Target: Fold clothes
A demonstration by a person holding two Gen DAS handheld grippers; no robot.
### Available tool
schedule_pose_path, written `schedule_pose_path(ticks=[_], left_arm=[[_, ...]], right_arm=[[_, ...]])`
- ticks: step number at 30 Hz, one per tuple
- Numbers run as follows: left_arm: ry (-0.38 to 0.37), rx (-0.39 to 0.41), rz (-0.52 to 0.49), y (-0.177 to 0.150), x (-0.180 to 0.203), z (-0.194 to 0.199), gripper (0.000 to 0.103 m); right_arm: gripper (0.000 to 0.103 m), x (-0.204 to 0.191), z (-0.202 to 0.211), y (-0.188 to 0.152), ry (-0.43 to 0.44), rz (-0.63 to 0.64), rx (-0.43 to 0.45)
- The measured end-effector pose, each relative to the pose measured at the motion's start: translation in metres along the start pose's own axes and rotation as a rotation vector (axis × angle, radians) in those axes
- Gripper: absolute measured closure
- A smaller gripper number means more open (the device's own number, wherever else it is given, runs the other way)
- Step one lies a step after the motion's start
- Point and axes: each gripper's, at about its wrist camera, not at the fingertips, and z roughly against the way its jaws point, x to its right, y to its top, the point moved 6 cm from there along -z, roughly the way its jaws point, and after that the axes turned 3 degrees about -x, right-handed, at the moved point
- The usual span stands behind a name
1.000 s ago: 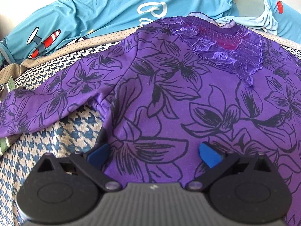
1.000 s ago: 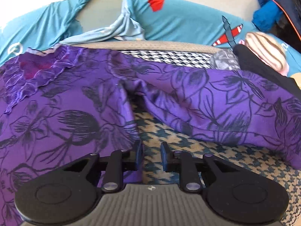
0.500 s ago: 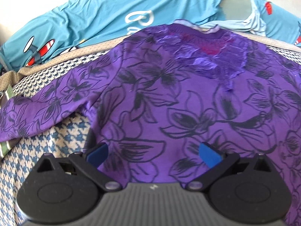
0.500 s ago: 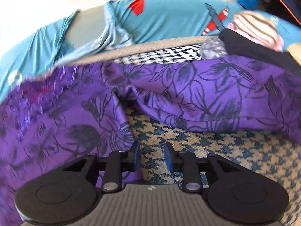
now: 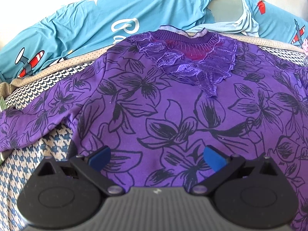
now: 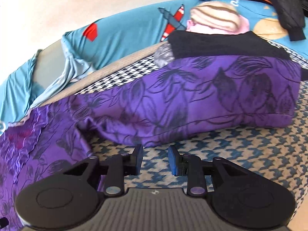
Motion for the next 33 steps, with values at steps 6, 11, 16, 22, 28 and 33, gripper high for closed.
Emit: schedule_pose_path(ticks=[6,11,16,22,28,33], left_arm=[[-0.007,0.012,-0.031,0.001,0.010,0.002,0.000],[-0.005,0.015,-0.057,-0.001,0.014,0.002,0.000],[-0.002,0.017,-0.079,-0.002,0.018,0.002,0.000],[0.008,0.019,-0.102,-0.004,0.022,0.001,0.000],[0.023,0.023,-0.125,-0.007,0.022,0.002,0.000],[0.020,0.019,-0.125,-0.007,0.023,0.001,0.000]], right_arm=[[0.072,0.017,0.002,0.005,-0.017,-0.048,0.013],[0.069,0.040,0.008,0.013,-0.007,-0.127,0.036],[0.069,0.071,0.012,0.018,-0.004,-0.233,0.039],[0.068,0.095,0.015,0.019,0.003,-0.339,0.044],[0.068,0.120,0.022,0.021,0.035,-0.488,0.087],[0.068,0.141,0.022,0.019,0.107,-0.638,0.100]])
